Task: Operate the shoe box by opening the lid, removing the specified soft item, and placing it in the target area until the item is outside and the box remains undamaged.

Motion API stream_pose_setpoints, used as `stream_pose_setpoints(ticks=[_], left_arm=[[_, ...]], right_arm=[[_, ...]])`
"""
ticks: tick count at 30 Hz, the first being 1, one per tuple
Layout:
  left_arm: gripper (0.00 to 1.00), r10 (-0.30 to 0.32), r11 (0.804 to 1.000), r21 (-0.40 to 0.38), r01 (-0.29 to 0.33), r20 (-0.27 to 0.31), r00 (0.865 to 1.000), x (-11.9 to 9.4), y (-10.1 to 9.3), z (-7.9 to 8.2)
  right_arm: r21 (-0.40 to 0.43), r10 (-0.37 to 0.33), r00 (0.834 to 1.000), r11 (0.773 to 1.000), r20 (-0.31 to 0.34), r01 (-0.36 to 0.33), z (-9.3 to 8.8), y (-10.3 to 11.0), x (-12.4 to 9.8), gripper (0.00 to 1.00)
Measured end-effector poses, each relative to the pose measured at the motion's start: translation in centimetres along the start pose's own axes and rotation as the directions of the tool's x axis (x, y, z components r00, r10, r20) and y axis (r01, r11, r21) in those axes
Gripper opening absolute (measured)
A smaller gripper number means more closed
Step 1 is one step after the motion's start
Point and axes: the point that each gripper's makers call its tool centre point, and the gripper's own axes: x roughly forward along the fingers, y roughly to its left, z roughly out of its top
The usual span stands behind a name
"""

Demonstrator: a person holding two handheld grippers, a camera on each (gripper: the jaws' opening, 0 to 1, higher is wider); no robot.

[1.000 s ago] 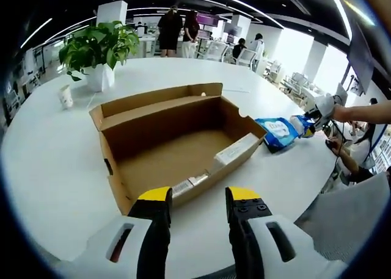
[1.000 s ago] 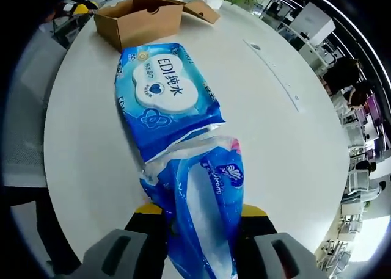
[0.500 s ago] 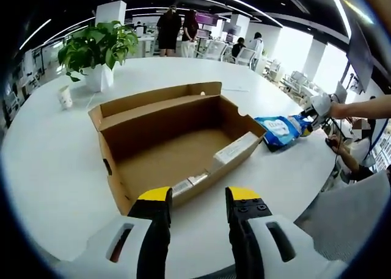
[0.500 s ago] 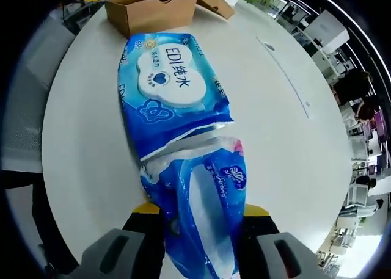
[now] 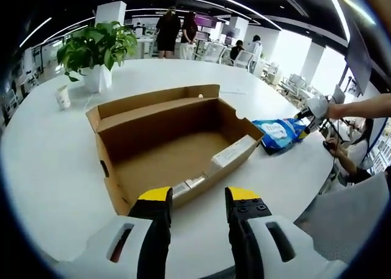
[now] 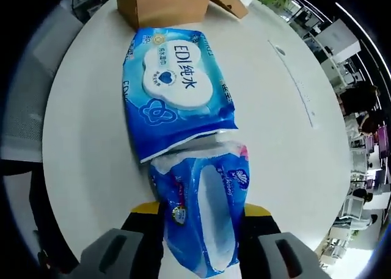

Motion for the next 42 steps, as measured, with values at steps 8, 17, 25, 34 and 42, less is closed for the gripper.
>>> stream_pose_setpoints(ticks=[8,17,25,34,42], left_arm=[[0.35,-0.004,1.000,-0.004,0.004,0.011,1.000,-0.1,0.0,0.2],[0.35,-0.022,1.000,0.000,0.022,0.022,1.000,0.0,-0.4,0.5],[0.35,-0.038,0.999,0.001,0.038,0.029,0.999,0.0,-0.8,0.7],[0.35,-0.056,0.998,0.003,0.055,0.042,0.998,-0.1,-1.3,0.9],[0.35,-0.067,0.998,-0.003,0.068,0.056,0.996,-0.1,-1.6,1.2]], right_arm=[[-0.049,-0.021,0.999,0.999,-0.024,0.020,-0.2,0.2,-0.3,0.47],[-0.014,-0.066,0.998,0.998,-0.015,0.066,-0.7,-0.7,-2.0,0.48],[0.046,-0.075,0.997,0.996,0.001,0.075,-0.8,-0.7,-3.1,0.48],[0.181,-0.066,0.997,0.982,0.032,0.060,-0.7,-0.4,-4.0,0.47],[0.406,-0.053,0.993,0.914,0.105,0.006,-0.5,-0.1,-4.7,0.45]])
